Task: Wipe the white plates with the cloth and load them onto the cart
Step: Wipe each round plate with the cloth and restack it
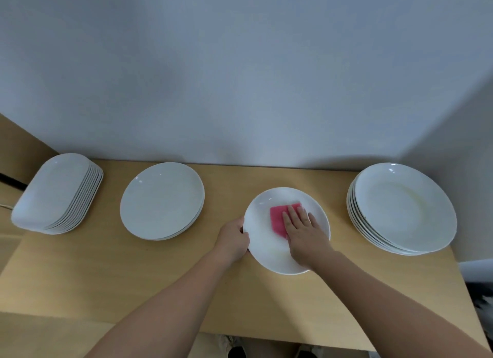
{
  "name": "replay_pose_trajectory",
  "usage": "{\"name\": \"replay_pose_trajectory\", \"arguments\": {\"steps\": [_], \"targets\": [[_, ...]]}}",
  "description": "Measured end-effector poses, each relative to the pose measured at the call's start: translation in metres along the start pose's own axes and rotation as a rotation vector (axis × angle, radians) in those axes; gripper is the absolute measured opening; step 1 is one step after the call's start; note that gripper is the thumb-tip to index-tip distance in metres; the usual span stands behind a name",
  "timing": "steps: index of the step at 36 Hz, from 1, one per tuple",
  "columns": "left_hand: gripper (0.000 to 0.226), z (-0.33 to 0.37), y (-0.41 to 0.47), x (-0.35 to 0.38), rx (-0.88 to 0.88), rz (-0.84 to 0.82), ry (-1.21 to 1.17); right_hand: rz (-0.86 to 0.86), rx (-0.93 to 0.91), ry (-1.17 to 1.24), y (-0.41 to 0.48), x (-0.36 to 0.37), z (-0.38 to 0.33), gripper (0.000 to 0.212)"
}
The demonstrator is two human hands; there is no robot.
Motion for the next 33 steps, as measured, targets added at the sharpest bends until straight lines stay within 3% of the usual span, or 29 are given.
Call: {"name": "replay_pose_trajectory", "arguments": {"steps": [9,16,21,28,33], "targets": [[0.052,-0.001,0.001,-0.001,-0.048,-0.018,-0.114,0.076,0.084,0.153,0.026,-0.011,-0.043,0.066],[0.052,0.003,0.0,-0.002,-0.078,-0.008,-0.211,0.064,-0.114,0.151,0.024,-0.01,-0.057,0.062],[0.029,0.007,-0.001,0.0,-0.074,0.033,-0.339,0.047,-0.252,0.113,0.015,-0.002,-0.055,0.06],[0.03,0.006,0.004,-0.001,-0.045,0.092,-0.125,0.029,-0.377,0.078,-0.002,0.002,-0.048,0.061],[0.028,0.002,0.01,0.001,-0.116,0.084,-0.111,0.033,-0.369,0.047,-0.009,-0.008,-0.042,0.059]]}}
Point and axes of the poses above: each hand's wrist, its own y-axis towards the middle knuckle, its own x-axis out of the palm, z = x × y, the point moved 1 cm from there along y, towards the middle knuckle, and after that the axes turned 11 degrees about x, right-handed, at the moved point
